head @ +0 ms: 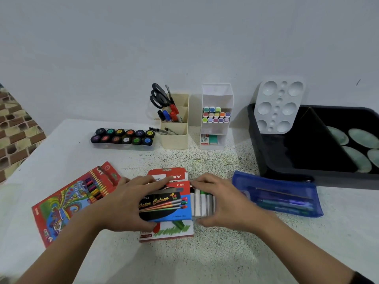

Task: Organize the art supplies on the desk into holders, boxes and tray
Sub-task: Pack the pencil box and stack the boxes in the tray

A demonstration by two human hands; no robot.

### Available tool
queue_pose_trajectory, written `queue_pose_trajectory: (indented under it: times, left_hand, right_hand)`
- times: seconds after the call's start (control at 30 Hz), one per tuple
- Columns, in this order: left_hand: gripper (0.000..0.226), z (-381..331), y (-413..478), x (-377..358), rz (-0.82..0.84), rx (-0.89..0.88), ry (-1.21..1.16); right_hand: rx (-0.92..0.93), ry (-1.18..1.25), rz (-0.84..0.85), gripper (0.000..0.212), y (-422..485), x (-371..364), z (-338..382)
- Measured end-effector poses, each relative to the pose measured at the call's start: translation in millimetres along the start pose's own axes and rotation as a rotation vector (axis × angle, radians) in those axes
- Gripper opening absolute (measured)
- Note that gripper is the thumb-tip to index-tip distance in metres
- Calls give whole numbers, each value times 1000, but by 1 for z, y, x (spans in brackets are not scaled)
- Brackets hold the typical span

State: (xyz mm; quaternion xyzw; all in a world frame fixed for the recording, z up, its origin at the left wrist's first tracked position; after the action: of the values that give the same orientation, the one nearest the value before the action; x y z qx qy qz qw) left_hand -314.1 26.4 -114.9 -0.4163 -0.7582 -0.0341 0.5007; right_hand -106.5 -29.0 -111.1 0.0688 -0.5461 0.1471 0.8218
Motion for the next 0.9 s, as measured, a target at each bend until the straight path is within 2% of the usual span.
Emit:
queue_pose_trajectory:
  times: [0.1,0.23,0.37,0.47,0.53,0.73,0.9]
  left_hand:
    - [98,6,3,-5,-24,-3,32]
    - [79,10,5,-15,-60,-64,73]
    - [74,11,6,-26,-62,-60,76]
    - [75,11,5,-28,-74,-76,51]
    - [74,9,6,-27,-80,-102,16]
    - [71,0,20,-25,-110,-221,-67]
    - [74,-13,24,-32,-129,-347,-184]
  right_hand:
    - [-42,7,-54,91,2,-9,1]
    - [-77,7,-37,86,1,-25,-8]
    - [3,-187,-15,90,-2,-20,-9]
    - [-28,-305,62,98,-16,-15,-27]
    - [-35,-332,58,96,-27,-11,-37]
    - [-26,-221,39,82,-28,-7,-35]
    - [24,-60,110,78,-12,-18,-15]
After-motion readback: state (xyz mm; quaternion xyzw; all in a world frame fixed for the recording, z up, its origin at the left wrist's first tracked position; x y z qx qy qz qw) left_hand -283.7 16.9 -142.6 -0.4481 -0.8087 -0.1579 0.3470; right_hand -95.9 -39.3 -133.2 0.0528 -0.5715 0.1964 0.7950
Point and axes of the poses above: each hand's wrist, its own y-axis towards the middle knuckle, its own x-axis out of the back of the hand, z = x × y, the point moved 7 cm from there along y, towards the middle knuckle, and after that the axes turned 14 degrees about -y, right-handed, at the moved point
